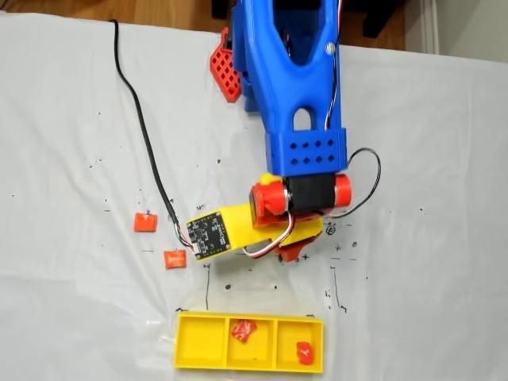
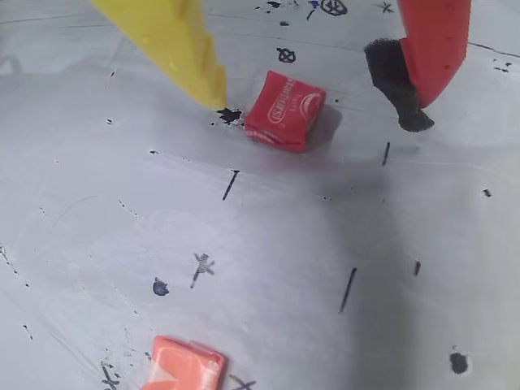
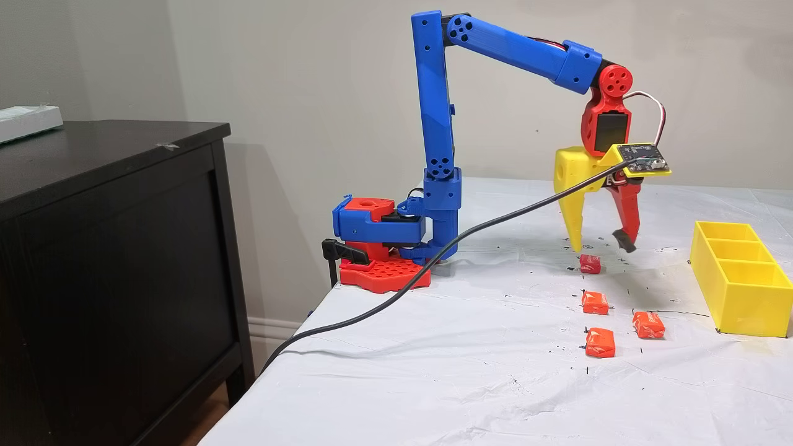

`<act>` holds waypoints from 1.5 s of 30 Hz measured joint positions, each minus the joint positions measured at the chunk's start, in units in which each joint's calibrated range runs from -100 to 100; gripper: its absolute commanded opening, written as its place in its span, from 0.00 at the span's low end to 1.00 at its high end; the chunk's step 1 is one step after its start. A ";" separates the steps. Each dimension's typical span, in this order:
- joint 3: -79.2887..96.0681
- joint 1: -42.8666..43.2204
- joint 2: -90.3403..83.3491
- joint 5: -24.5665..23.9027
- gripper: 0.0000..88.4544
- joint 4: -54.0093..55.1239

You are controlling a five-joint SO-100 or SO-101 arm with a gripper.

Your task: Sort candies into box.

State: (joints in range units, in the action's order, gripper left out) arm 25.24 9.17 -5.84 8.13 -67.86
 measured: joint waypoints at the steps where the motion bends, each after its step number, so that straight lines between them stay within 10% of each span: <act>1: 0.00 0.00 0.85 0.00 0.29 0.00; 31: -0.77 2.58 9.22 -2.05 0.23 6.90; 35: -0.26 2.58 9.22 -2.05 0.03 8.02; 45: -1.11 2.58 8.04 -1.71 0.00 6.51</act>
State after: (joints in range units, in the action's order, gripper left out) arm 24.12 11.74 2.20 6.42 -61.35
